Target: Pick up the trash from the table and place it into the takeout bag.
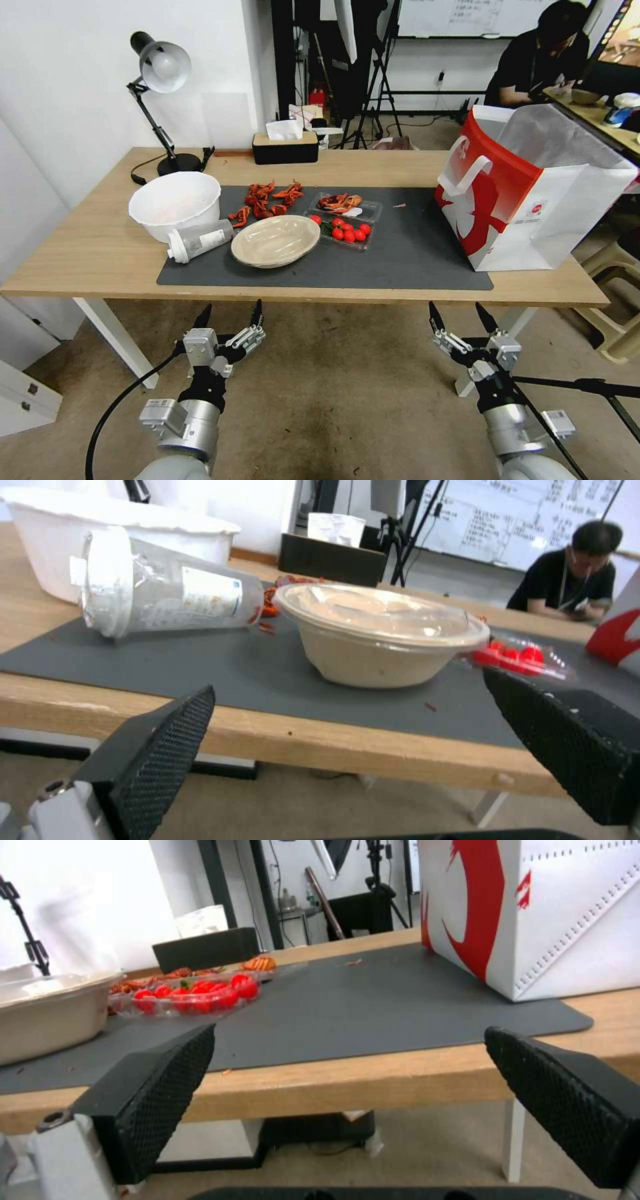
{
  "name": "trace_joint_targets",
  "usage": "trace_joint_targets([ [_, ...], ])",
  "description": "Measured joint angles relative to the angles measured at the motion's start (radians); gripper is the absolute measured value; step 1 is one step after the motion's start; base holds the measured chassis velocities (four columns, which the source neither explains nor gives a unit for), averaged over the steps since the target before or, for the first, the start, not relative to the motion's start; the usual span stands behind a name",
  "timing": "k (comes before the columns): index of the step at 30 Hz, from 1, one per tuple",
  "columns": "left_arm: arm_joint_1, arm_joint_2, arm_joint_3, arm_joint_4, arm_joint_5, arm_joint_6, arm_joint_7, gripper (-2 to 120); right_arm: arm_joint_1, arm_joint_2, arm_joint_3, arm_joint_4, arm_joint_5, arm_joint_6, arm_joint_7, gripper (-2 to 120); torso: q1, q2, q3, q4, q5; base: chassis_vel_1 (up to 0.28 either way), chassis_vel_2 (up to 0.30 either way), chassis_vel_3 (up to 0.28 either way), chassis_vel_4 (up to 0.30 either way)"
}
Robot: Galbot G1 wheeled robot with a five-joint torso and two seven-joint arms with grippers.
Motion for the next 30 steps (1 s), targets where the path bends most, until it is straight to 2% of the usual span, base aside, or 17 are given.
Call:
trace_joint_targets([
  [2,-0.007,0.002,-0.001,0.000,-0.027,0.003,-0.002,100,0.000,-0.001,-0.001,-0.001,0.000,0.000,-0.001,100,0.000,0.000,0.000,0.0001,0.0000,0.000,0.000,0.000,0.000],
  [6,-0.067,0.026,-0.004,0.006,-0.192,0.021,-0.033,100,0.005,-0.010,-0.004,-0.003,0.000,0.000,-0.002,100,0.000,0.000,0.000,0.0000,0.0000,0.000,0.000,0.000,0.000],
  [7,-0.067,0.026,-0.004,0.006,-0.192,0.021,-0.033,100,0.005,-0.010,-0.004,-0.003,0.000,0.000,-0.002,100,0.000,0.000,0.000,0.0000,0.0000,0.000,0.000,0.000,0.000],
  [10,-0.133,0.035,-0.025,0.009,-0.353,0.048,-0.068,100,0.018,-0.021,-0.011,-0.006,-0.001,-0.004,-0.002,100,0.000,0.000,0.000,-0.0001,0.0000,0.000,0.000,0.000,0.000],
  [11,-0.133,0.035,-0.025,0.009,-0.353,0.048,-0.068,100,0.018,-0.021,-0.011,-0.006,-0.001,-0.004,-0.002,100,0.000,0.000,0.000,-0.0001,0.0000,0.000,0.000,0.000,0.000],
  [14,-0.195,0.060,-0.032,0.018,-0.508,0.078,-0.111,100,0.027,-0.027,-0.013,-0.007,-0.005,-0.009,-0.001,100,0.000,0.000,0.000,0.0001,0.0001,0.000,0.000,0.000,0.000],
  [15,-0.195,0.060,-0.032,0.018,-0.508,0.078,-0.111,100,0.027,-0.027,-0.013,-0.007,-0.005,-0.009,-0.001,100,0.000,0.000,0.000,0.0001,0.0001,0.000,0.000,0.000,0.000],
  [18,-0.240,0.097,-0.019,0.032,-0.630,0.123,-0.158,100,0.021,-0.028,-0.004,-0.004,-0.015,-0.010,0.006,100,0.000,0.000,0.000,0.0002,0.0000,0.000,0.000,0.000,0.000],
  [19,-0.240,0.097,-0.019,0.032,-0.630,0.123,-0.158,100,0.021,-0.028,-0.004,-0.004,-0.015,-0.010,0.006,100,0.000,0.000,0.000,0.0002,0.0000,0.000,0.000,0.000,0.000],
  [22,-0.299,0.119,-0.014,0.049,-0.765,0.168,-0.206,100,0.004,-0.027,0.004,0.008,-0.026,-0.010,0.013,100,0.000,0.000,0.000,-0.0002,-0.0001,0.000,0.000,0.000,0.000],
  [27,-0.343,0.124,-0.011,0.070,-0.810,0.207,-0.261,100,-0.003,-0.021,0.009,0.017,-0.036,-0.009,0.017,100,0.000,0.000,0.000,-0.0001,0.0000,0.000,0.000,0.000,0.000],
  [30,-0.367,0.124,-0.010,0.072,-0.841,0.286,-0.303,100,-0.005,-0.019,0.014,0.021,-0.043,-0.009,0.026,100,0.000,0.000,0.000,0.0000,0.0002,0.000,0.000,0.000,0.000],
])
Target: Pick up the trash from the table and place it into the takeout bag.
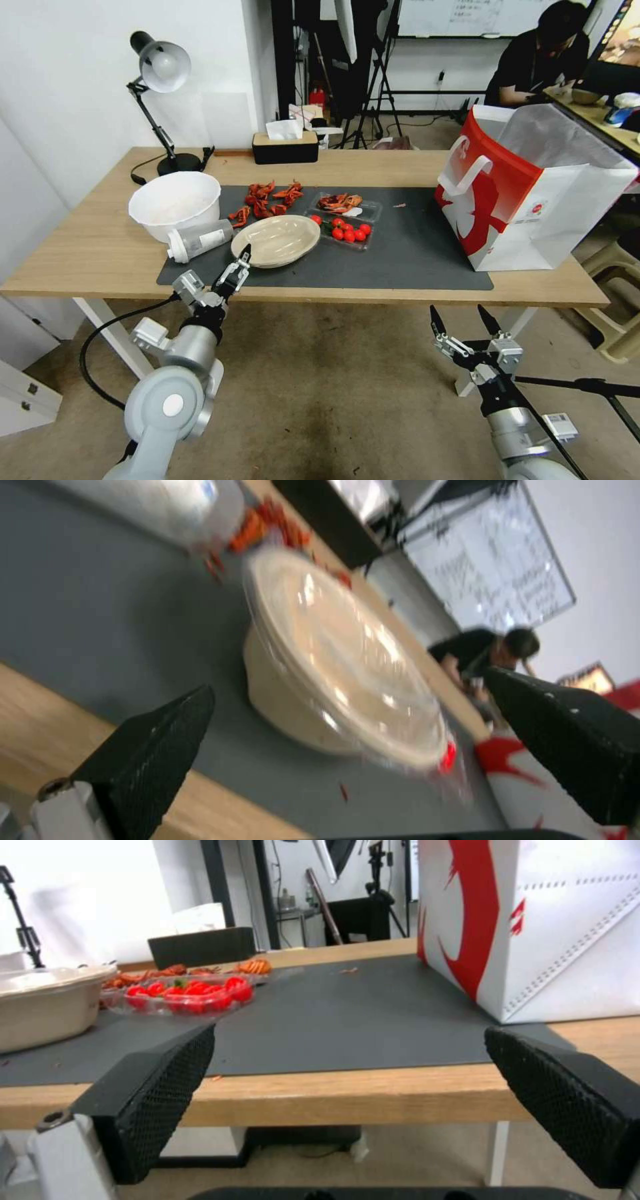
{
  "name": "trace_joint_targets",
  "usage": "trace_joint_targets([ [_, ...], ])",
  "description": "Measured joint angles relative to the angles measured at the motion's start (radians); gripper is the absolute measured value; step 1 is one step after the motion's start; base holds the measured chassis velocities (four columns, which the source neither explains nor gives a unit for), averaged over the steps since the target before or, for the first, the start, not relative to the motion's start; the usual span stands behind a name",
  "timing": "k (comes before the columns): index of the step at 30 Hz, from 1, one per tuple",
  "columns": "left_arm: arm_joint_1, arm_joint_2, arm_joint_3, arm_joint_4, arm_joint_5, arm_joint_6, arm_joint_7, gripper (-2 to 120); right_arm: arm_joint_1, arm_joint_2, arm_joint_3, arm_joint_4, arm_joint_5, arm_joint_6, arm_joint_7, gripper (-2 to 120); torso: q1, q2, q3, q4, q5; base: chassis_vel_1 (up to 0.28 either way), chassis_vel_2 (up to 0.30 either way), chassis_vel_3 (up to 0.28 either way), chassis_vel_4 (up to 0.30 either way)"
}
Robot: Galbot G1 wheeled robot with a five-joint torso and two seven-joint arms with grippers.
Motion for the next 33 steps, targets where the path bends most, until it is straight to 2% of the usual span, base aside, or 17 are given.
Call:
trace_joint_targets([
  [1,-0.010,0.000,-0.001,0.002,-0.008,0.032,-0.010,100,-0.001,-0.001,0.003,0.003,-0.001,-0.001,0.003,100,0.000,0.000,0.000,0.0001,-0.0001,0.000,0.000,0.000,0.000],
  [9,-0.079,0.009,0.001,0.050,-0.073,0.103,-0.052,100,-0.005,-0.004,0.017,0.004,-0.017,-0.002,0.006,100,0.000,0.000,0.000,0.0001,0.0000,0.000,0.000,0.000,0.000],
  [19,-0.140,0.015,0.013,0.096,-0.123,0.110,-0.079,98,-0.012,-0.004,0.029,0.004,-0.020,-0.003,0.011,100,0.000,0.000,0.000,0.0000,-0.0001,0.000,0.000,0.000,0.000],
  [22,-0.146,0.015,0.013,0.104,-0.140,0.107,-0.084,83,-0.012,-0.003,0.030,0.004,-0.021,-0.003,0.012,100,0.000,0.000,0.000,0.0000,-0.0001,0.000,0.000,0.000,0.000],
  [26,-0.145,0.016,0.013,0.108,-0.148,0.105,-0.088,74,-0.011,-0.003,0.030,0.000,-0.022,-0.003,0.012,100,0.000,0.000,0.000,0.0001,-0.0001,0.000,0.000,0.000,0.000],
  [28,-0.148,0.017,0.012,0.110,-0.166,0.103,-0.103,63,-0.010,-0.002,0.028,-0.003,-0.024,-0.002,0.012,100,0.000,0.000,0.000,0.0001,0.0000,0.000,0.000,0.000,0.000],
  [30,-0.150,0.017,0.011,0.110,-0.178,0.103,-0.112,59,-0.010,-0.002,0.028,-0.004,-0.025,-0.002,0.013,100,0.000,0.000,0.000,0.0000,-0.0001,0.000,0.000,0.000,0.000],
  [33,-0.153,0.014,0.007,0.113,-0.193,0.100,-0.119,46,-0.008,-0.001,0.028,-0.008,-0.029,0.000,0.013,100,0.000,0.000,0.000,0.0001,-0.0001,0.000,0.000,0.000,0.000],
])
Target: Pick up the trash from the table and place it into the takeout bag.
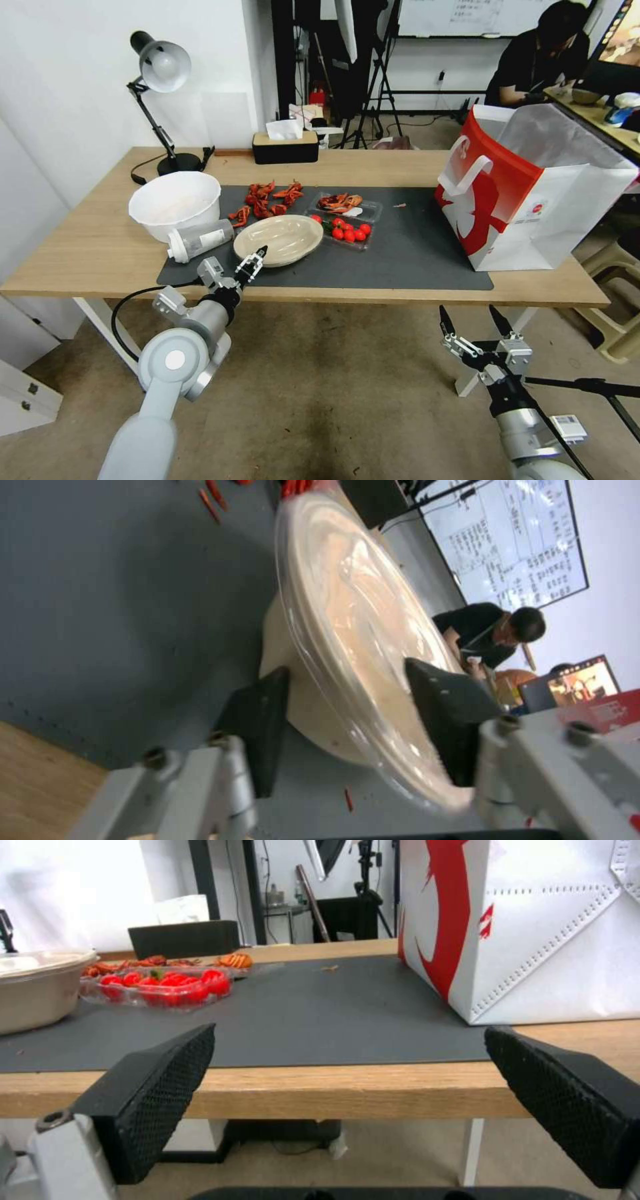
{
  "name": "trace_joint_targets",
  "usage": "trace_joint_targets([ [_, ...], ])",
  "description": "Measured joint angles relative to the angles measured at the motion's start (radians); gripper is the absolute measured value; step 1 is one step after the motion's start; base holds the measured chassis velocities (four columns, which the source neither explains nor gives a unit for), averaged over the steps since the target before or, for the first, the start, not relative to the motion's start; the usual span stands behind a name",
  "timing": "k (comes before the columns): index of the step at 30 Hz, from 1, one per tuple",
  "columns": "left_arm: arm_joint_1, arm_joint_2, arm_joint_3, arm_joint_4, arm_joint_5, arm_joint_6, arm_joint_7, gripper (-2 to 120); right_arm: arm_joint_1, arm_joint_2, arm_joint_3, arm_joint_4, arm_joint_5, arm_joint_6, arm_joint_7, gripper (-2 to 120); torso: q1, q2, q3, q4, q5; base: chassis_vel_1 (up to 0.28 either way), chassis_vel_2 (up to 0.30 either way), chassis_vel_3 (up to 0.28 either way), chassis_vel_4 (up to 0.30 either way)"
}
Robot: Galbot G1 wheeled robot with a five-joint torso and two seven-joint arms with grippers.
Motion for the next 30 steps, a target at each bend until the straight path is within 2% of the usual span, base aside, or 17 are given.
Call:
trace_joint_targets([
  [1,0.000,0.000,0.000,0.000,0.000,0.000,0.000,46,0.000,0.000,0.000,0.000,0.000,0.000,0.000,100,0.000,0.000,0.000,0.0000,0.0000,0.000,0.000,0.000,0.000],
  [5,0.004,0.002,0.000,0.003,-0.001,-0.008,-0.002,29,0.000,0.003,0.001,-0.002,-0.002,0.003,0.000,100,0.000,0.000,0.000,0.0000,0.0000,0.000,0.000,0.000,0.000],
  [7,0.005,0.002,0.000,0.004,-0.001,-0.011,-0.002,27,0.000,0.003,0.001,-0.003,-0.003,0.004,0.000,100,0.000,0.000,0.000,0.0000,-0.0001,0.000,0.000,0.000,0.000],
  [8,0.005,0.003,-0.001,0.006,-0.001,-0.015,-0.002,19,0.000,0.005,0.001,-0.004,-0.005,0.005,0.000,100,0.000,0.000,0.000,0.0000,-0.0003,0.000,0.000,0.000,0.000],
  [9,0.005,0.003,-0.001,0.006,-0.001,-0.015,-0.002,19,0.000,0.005,0.001,-0.004,-0.005,0.005,0.000,100,0.000,0.000,0.000,0.0000,-0.0003,0.000,0.000,0.000,0.000],
  [10,0.007,0.005,-0.003,0.009,-0.002,-0.021,-0.001,11,0.000,0.007,0.000,-0.005,-0.007,0.007,0.001,100,0.000,0.000,0.000,-0.0001,-0.0001,0.000,0.000,0.000,0.000],
  [12,0.012,0.008,-0.006,0.010,-0.004,-0.033,0.005,5,-0.001,0.010,-0.004,-0.006,-0.011,0.009,0.001,100,0.000,0.000,0.000,-0.0002,0.0000,0.000,0.000,0.000,0.000],
  [16,0.019,0.008,-0.006,0.010,-0.004,-0.051,0.020,1,-0.001,0.012,-0.008,-0.008,-0.015,0.012,0.001,100,0.000,0.000,0.000,0.0000,-0.0001,0.000,0.000,0.000,0.000],
  [18,0.028,0.008,-0.006,0.010,-0.002,-0.094,0.074,1,0.000,0.012,-0.010,-0.008,-0.017,0.013,0.001,100,0.000,0.000,0.000,0.0000,-0.0001,0.000,0.000,0.000,0.000],
  [19,0.032,0.012,-0.005,0.013,0.013,-0.132,0.156,1,0.001,0.012,-0.011,-0.008,-0.017,0.013,0.001,100,0.000,0.000,0.000,0.0001,-0.0001,0.000,0.000,0.000,0.000],
  [20,0.032,0.012,-0.005,0.013,0.013,-0.132,0.156,1,0.001,0.012,-0.011,-0.008,-0.017,0.013,0.001,100,0.000,0.000,0.000,0.0001,-0.0001,0.000,0.000,0.000,0.000],
  [23,0.016,0.037,0.008,0.034,0.067,-0.206,0.337,1,0.003,0.010,-0.011,-0.008,-0.017,0.013,0.000,100,0.000,0.000,0.000,0.0001,-0.0001,0.000,0.000,0.000,0.000],
  [24,0.016,0.037,0.008,0.034,0.067,-0.206,0.337,1,0.003,0.010,-0.011,-0.008,-0.017,0.013,0.000,100,0.000,0.000,0.000,0.0001,-0.0001,0.000,0.000,0.000,0.000],
  [26,-0.036,0.070,0.023,0.062,0.103,-0.259,0.443,1,0.003,0.011,-0.011,-0.006,-0.017,0.013,0.000,100,0.000,0.000,0.000,0.0000,0.0000,0.000,0.000,0.000,0.000],
  [27,-0.062,0.083,0.030,0.072,0.107,-0.277,0.471,1,0.001,0.011,-0.011,-0.003,-0.015,0.013,0.000,100,0.000,0.000,0.000,-0.0001,0.0000,0.000,0.000,0.000,0.000],
  [30,-0.097,0.095,0.038,0.085,0.107,-0.289,0.498,1,-0.005,0.010,-0.006,0.002,-0.006,0.011,0.002,100,0.000,0.000,0.000,0.0000,0.0000,0.000,0.000,0.000,0.000],
])
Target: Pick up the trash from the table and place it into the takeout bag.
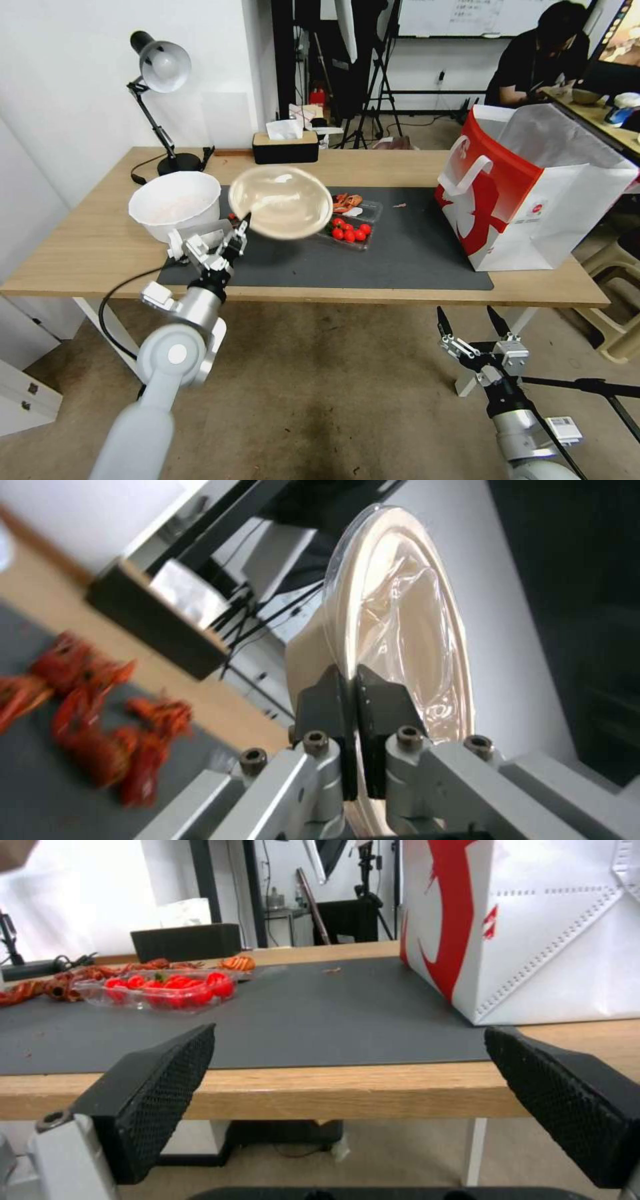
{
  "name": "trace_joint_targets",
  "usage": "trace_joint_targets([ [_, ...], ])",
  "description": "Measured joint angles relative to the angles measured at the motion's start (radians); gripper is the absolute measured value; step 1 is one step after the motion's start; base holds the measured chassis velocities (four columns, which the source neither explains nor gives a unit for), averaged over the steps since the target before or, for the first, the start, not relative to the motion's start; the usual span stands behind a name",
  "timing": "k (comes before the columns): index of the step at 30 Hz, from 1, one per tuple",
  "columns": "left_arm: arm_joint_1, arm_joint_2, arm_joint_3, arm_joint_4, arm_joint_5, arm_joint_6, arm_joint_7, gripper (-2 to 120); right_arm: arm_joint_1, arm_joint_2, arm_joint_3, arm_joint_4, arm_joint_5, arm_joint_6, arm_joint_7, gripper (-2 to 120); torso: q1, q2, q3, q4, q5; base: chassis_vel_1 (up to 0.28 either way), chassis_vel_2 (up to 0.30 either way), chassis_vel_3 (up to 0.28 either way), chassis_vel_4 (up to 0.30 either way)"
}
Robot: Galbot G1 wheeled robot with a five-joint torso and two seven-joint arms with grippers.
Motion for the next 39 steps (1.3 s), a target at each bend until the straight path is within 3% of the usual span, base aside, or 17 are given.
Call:
trace_joint_targets([
  [12,-0.103,0.005,0.052,0.092,-0.006,-0.025,0.116,1,-0.017,0.008,0.013,0.010,-0.008,0.005,0.000,100,0.000,0.000,0.000,0.0002,0.0000,0.000,0.000,0.000,0.000],
  [18,-0.157,0.016,0.096,0.129,0.010,-0.032,0.129,1,-0.028,0.008,0.011,0.012,-0.010,0.010,-0.001,100,0.000,0.000,0.000,0.0000,0.0000,0.000,0.000,0.000,0.000],
  [21,-0.252,0.012,0.169,0.197,0.019,-0.040,0.149,1,-0.041,0.015,-0.003,0.020,-0.032,0.018,-0.002,100,0.000,0.000,0.000,0.0000,0.0000,0.000,0.000,0.000,0.000],
  [30,-0.406,-0.006,0.304,0.299,0.031,-0.043,0.168,1,-0.044,0.029,-0.016,0.041,-0.062,0.017,0.000,100,0.000,0.000,0.000,0.0000,0.0000,0.000,0.000,0.000,0.000],
  [39,-0.607,-0.069,0.465,0.443,0.050,-0.061,0.181,1,-0.043,0.045,-0.030,0.069,-0.086,0.006,0.006,100,0.000,0.000,0.000,0.0000,-0.0001,0.000,0.000,0.000,0.000],
])
